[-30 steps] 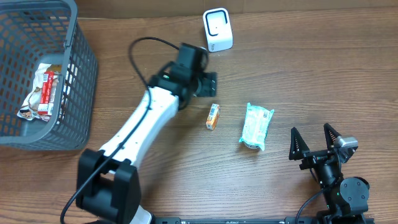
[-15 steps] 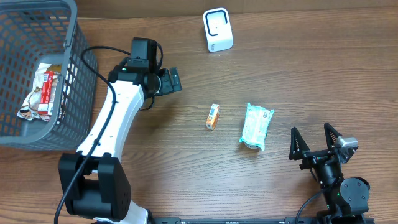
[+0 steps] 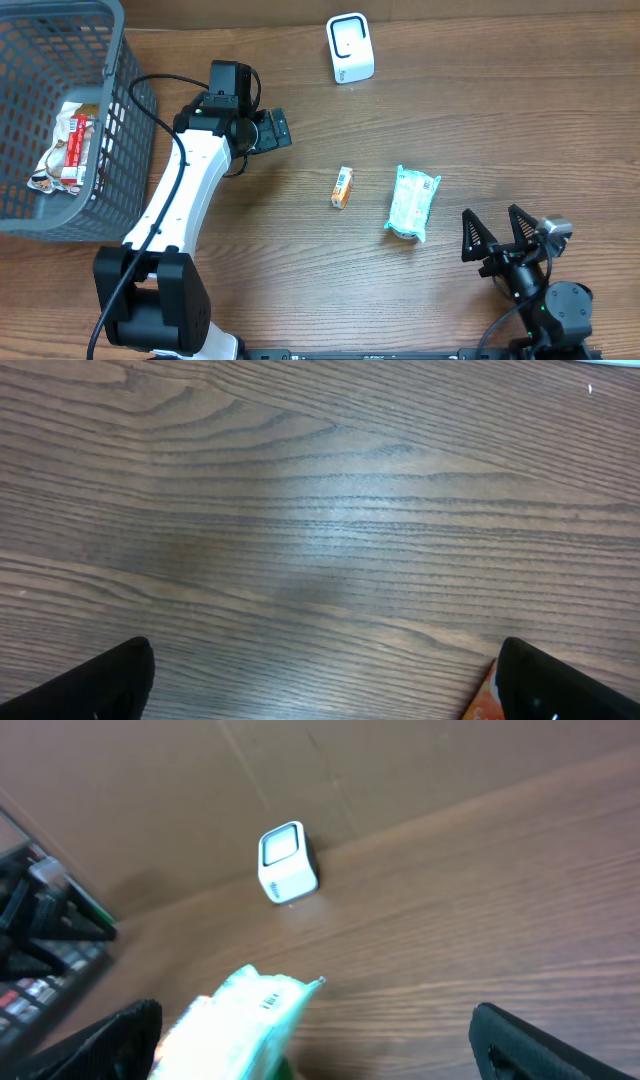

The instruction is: Scan the item barcode

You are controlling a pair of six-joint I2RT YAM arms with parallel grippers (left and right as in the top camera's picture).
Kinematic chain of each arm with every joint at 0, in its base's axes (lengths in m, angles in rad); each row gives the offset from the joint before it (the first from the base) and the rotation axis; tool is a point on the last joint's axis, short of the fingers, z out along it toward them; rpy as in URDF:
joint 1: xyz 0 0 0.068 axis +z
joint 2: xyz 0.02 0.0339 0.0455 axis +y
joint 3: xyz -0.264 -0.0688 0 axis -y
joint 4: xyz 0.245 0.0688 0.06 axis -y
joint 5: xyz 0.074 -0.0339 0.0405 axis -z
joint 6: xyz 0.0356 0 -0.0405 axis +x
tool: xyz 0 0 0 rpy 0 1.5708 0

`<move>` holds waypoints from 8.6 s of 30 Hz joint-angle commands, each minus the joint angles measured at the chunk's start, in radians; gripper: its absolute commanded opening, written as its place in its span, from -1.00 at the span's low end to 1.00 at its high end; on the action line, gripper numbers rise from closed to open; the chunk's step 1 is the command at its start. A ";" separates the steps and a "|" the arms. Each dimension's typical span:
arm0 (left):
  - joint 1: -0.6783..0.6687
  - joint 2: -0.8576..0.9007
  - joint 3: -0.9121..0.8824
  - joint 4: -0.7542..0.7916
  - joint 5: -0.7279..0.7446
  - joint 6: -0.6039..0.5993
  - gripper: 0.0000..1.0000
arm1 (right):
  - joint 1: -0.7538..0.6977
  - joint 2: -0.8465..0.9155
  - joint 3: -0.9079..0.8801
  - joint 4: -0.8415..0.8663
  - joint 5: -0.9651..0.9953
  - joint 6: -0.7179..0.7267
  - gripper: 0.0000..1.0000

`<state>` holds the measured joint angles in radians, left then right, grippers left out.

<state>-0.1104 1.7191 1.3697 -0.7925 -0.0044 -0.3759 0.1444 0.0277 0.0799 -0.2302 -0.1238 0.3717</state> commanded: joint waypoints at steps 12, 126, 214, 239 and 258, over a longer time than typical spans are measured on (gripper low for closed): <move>0.000 -0.006 0.007 0.000 -0.006 -0.017 1.00 | -0.005 0.499 0.887 -0.644 0.069 0.052 1.00; 0.000 -0.006 0.007 0.000 -0.006 -0.017 1.00 | 0.037 1.508 0.940 -0.649 0.032 -0.054 -0.08; 0.000 -0.006 0.007 0.000 -0.006 -0.017 1.00 | 0.404 1.536 0.954 -0.690 0.212 0.267 0.57; 0.000 -0.006 0.007 0.000 -0.006 -0.017 1.00 | 0.404 1.536 0.969 -0.669 0.128 0.095 0.78; -0.001 -0.006 0.007 0.000 -0.006 -0.017 1.00 | 0.404 1.609 0.967 -0.695 0.175 0.090 0.82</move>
<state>-0.1104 1.7191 1.3697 -0.7929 -0.0048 -0.3866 0.5449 1.6054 1.0405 -0.9325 0.0349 0.4690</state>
